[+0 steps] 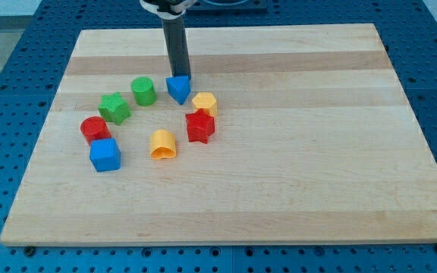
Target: Push the blue cube into the red circle
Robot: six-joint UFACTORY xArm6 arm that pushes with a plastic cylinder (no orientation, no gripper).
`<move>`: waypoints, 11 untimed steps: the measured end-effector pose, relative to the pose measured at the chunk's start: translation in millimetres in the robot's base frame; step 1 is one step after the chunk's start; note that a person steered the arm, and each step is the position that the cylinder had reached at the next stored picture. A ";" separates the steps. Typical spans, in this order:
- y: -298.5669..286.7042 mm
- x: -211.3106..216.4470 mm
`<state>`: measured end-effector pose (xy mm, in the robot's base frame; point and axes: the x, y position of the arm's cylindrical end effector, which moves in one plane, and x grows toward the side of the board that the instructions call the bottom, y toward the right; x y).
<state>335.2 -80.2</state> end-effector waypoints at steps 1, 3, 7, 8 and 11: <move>47.3 -6.0; 124.4 163.5; -91.5 217.2; -115.6 206.4; -139.3 178.5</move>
